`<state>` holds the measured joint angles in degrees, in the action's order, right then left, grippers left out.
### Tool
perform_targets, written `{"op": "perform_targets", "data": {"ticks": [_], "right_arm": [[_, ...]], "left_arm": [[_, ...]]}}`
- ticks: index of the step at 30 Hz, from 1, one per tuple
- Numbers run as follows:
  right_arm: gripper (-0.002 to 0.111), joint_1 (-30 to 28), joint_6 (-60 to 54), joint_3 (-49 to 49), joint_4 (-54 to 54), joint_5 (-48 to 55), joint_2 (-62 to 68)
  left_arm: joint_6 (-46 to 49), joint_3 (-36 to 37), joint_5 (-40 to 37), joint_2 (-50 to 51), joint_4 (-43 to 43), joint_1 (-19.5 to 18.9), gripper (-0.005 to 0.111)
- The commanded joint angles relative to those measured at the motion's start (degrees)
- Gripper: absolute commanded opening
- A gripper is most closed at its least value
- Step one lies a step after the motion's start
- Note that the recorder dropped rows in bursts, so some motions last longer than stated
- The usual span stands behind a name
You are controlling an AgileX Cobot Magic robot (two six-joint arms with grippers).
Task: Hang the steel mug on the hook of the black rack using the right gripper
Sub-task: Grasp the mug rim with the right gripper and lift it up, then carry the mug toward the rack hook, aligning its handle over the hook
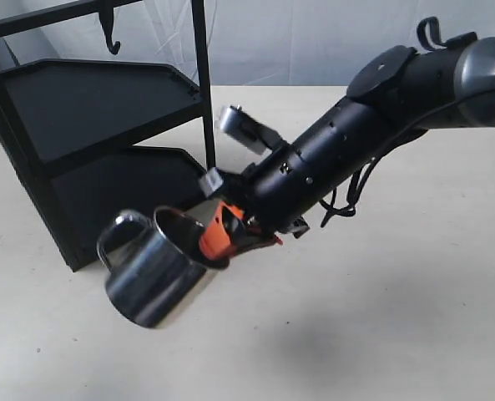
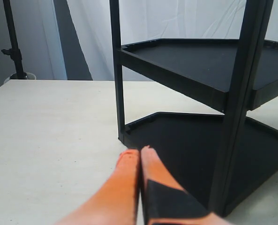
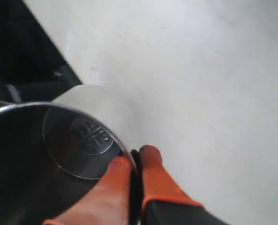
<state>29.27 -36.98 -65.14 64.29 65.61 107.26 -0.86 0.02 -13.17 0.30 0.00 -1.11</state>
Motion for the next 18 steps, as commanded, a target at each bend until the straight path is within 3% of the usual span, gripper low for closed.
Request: {"op": "perform_targets", "data": {"ticks": [1, 6, 18], "right_arm": [[-0.001, -3.92, -6.58, -0.29, 15.02, 4.35, -0.76], [-0.001, -6.65, -6.58, -0.42, 22.32, 4.35, -0.65], [-0.001, -6.90, -6.72, -8.49, 26.03, 4.35, -0.65]], "left_arm": [[-0.10, -0.02, -0.07, -0.30, -0.38, 0.07, 0.001], [-0.10, -0.02, -0.07, -0.30, -0.38, 0.07, 0.001], [-0.10, -0.02, -0.07, -0.30, -0.38, 0.07, 0.001]]}}
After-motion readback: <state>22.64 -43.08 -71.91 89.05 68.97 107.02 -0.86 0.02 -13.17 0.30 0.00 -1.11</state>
